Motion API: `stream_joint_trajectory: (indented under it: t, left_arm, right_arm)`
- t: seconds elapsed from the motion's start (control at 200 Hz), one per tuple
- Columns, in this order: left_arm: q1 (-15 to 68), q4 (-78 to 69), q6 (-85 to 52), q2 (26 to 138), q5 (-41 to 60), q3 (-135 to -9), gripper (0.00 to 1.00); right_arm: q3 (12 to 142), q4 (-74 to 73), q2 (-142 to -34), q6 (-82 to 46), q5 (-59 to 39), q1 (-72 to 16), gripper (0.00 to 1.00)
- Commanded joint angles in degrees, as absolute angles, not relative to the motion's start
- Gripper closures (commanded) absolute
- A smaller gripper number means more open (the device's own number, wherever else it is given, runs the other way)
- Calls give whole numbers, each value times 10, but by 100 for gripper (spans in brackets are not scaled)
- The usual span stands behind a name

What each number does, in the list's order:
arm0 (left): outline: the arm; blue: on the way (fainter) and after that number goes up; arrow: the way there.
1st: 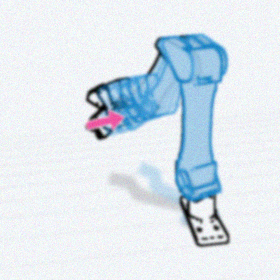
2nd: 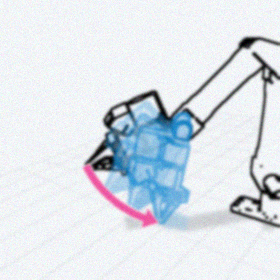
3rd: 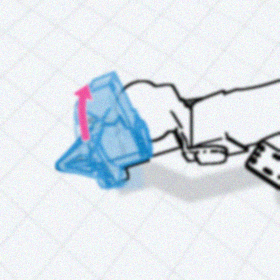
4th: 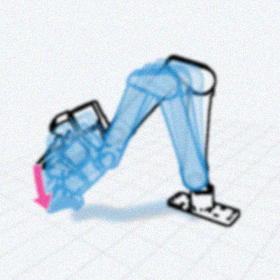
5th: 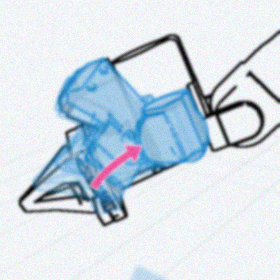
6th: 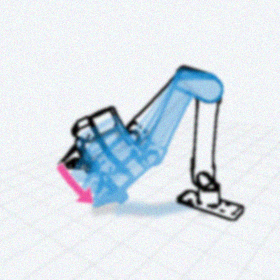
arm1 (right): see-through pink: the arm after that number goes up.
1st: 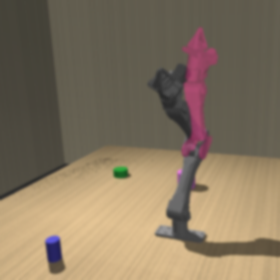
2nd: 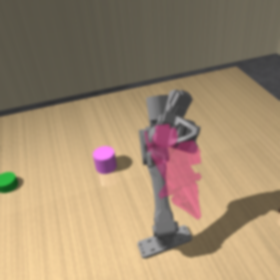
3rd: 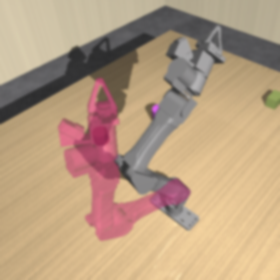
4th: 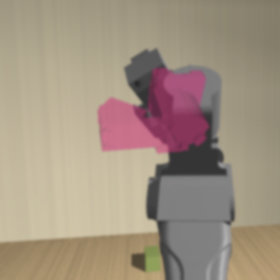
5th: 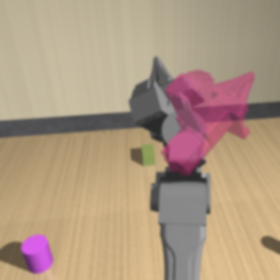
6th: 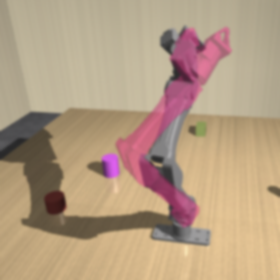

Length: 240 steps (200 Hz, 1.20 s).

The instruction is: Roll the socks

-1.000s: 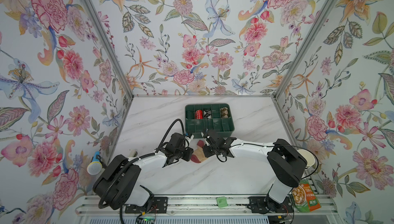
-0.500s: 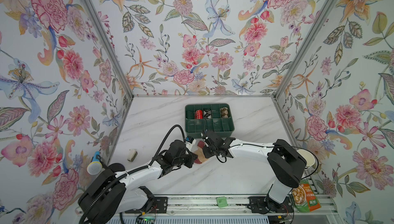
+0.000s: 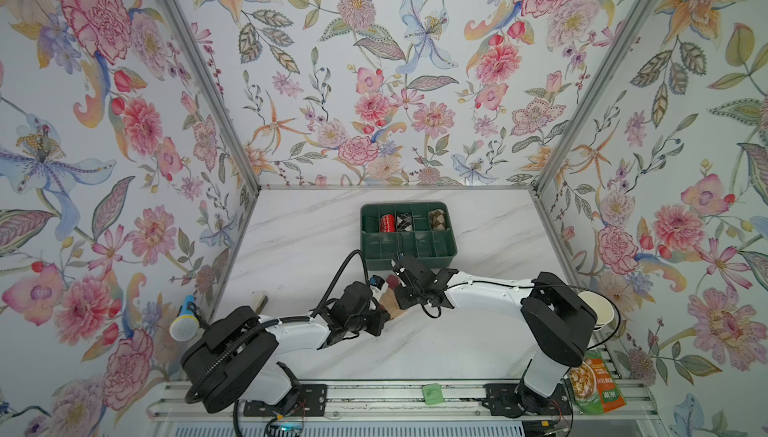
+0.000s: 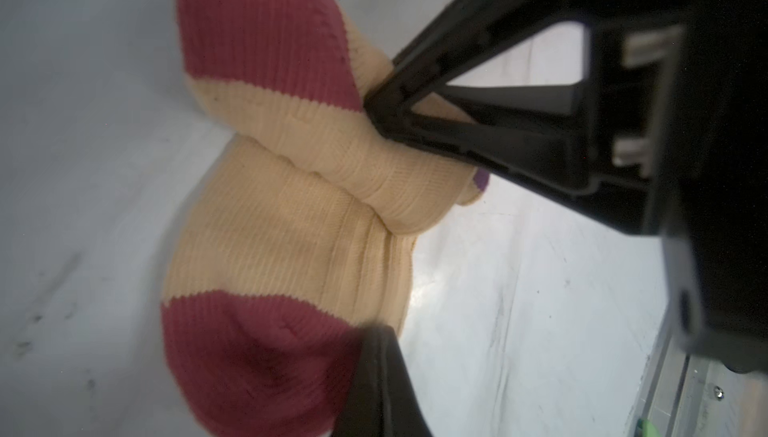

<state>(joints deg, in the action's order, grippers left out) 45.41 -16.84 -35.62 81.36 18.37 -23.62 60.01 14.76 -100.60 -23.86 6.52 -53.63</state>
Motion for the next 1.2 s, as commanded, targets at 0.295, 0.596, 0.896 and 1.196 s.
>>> stream_joint_trajectory:
  t: [0.295,0.596,0.896,1.196]
  left_arm:
    - [412,-145,-328,854,136,-234,100]
    - [359,-121,-281,876,142,-245,100]
    - [358,-59,-276,816,211,-293,92]
    - [354,-55,-297,734,263,-320,84]
  right_arm:
    - [587,217,-1014,-245,74,-545,100]
    - [590,221,-1007,-273,82,-551,100]
    - [597,230,-1001,-300,107,-564,100]
    - [610,226,-1009,-307,96,-571,100]
